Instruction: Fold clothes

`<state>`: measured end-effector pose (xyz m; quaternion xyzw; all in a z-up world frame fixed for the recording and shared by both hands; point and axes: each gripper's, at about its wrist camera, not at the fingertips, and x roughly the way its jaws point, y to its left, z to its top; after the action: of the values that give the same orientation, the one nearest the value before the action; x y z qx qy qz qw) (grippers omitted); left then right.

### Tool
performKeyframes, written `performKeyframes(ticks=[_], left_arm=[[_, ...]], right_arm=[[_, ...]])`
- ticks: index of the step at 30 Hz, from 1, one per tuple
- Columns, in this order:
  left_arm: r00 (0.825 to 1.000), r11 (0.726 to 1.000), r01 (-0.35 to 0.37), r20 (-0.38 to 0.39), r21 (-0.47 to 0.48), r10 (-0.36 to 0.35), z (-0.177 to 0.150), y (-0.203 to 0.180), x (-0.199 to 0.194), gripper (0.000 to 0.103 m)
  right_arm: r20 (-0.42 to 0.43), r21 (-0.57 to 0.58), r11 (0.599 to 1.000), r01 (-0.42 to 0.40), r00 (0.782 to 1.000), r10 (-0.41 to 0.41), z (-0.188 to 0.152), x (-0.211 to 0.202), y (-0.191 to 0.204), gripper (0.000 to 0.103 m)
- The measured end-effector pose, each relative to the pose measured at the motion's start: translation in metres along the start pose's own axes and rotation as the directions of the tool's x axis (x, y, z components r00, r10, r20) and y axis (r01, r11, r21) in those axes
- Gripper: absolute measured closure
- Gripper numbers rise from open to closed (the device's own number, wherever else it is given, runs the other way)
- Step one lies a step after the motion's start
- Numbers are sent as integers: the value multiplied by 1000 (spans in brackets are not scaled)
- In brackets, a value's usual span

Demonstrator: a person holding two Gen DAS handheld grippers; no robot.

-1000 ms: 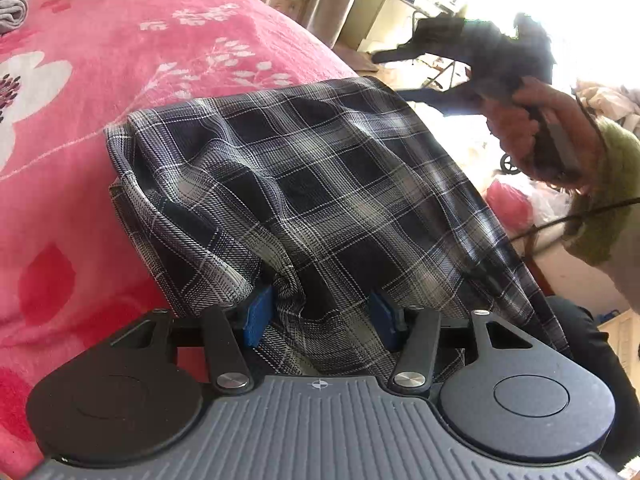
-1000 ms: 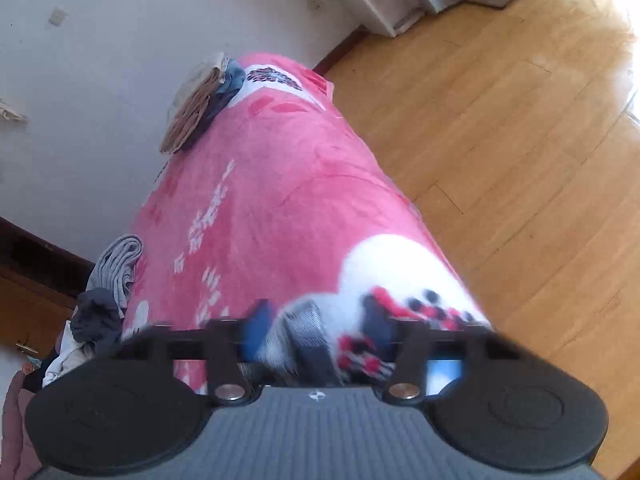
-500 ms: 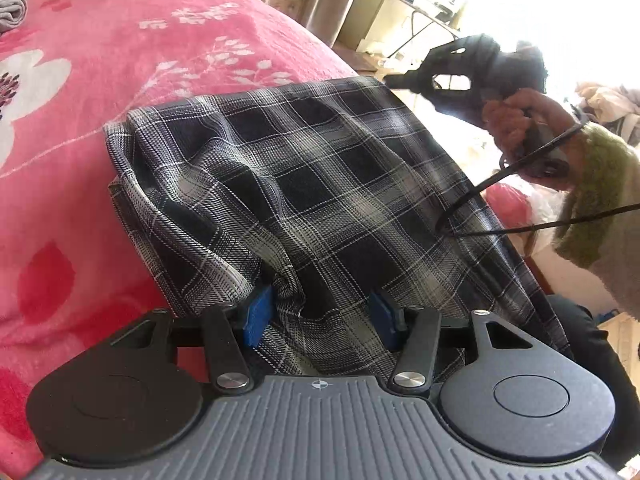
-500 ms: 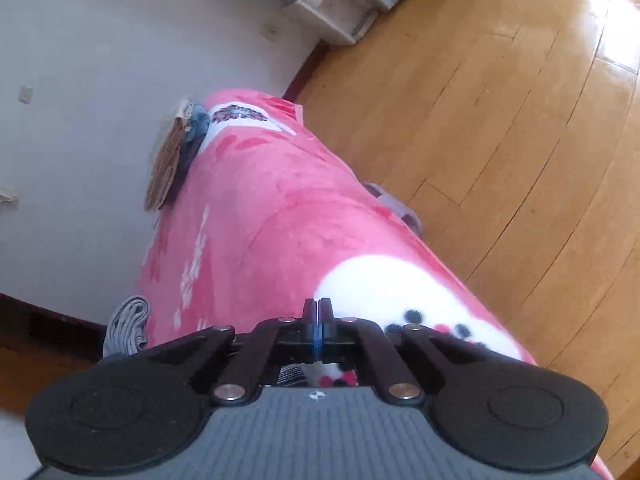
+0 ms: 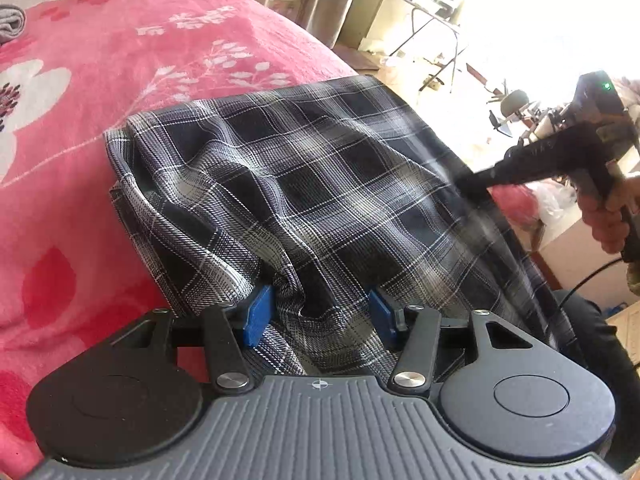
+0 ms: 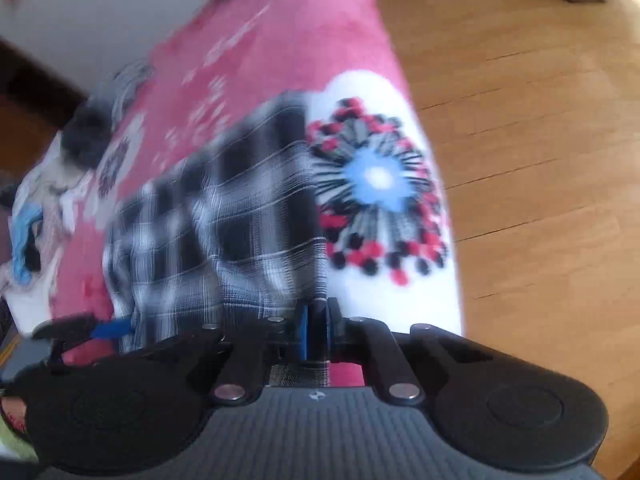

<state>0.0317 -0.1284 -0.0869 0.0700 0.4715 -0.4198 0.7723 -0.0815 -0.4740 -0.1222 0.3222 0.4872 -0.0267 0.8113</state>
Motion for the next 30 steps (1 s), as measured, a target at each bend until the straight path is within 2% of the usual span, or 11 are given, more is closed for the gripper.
performKeyframes(ticks=[5,9,10,14,15,17,20,21,24,27,30], left_arm=[[1000,1000,-18,1,16,18,0,-3,0,50],[1000,1000,-18,2,15,18,0,-3,-1,50],[1000,1000,-17,2,15,17,1,-2,-1,50],[1000,1000,-9,6,18,9,1,-1,-2,50],[1000,1000,-9,7,19,8,1,-1,-2,50],[1000,999,-15,9,30,15,1,-2,-4,50],[1000,999,-26,11,47,26,0,-3,-7,50],[999,998,-34,16,53,33,1,-5,-10,50],[998,997,-50,47,55,47,1,-9,-24,50],[996,992,-30,83,119,20,0,-24,-33,50],[998,979,17,61,204,-30,-5,-49,-28,50]], right_arm=[[159,5,989,145,977,-144,0,-24,4,96],[222,-238,955,178,967,-125,-10,-30,51,94],[220,-311,936,164,971,-97,-16,-29,64,94],[138,-461,867,186,981,-137,-35,-10,90,94],[128,-458,851,256,967,-221,-38,-3,85,94],[157,-439,802,406,913,-376,-44,2,77,93],[192,-423,848,319,946,-260,-54,-23,84,93],[206,-460,837,297,952,-224,-60,-30,94,93],[191,-612,750,251,967,-168,-83,-39,120,93],[98,-698,695,175,984,-150,-99,-37,127,93],[-34,-679,731,75,990,-134,-121,-26,121,93]])
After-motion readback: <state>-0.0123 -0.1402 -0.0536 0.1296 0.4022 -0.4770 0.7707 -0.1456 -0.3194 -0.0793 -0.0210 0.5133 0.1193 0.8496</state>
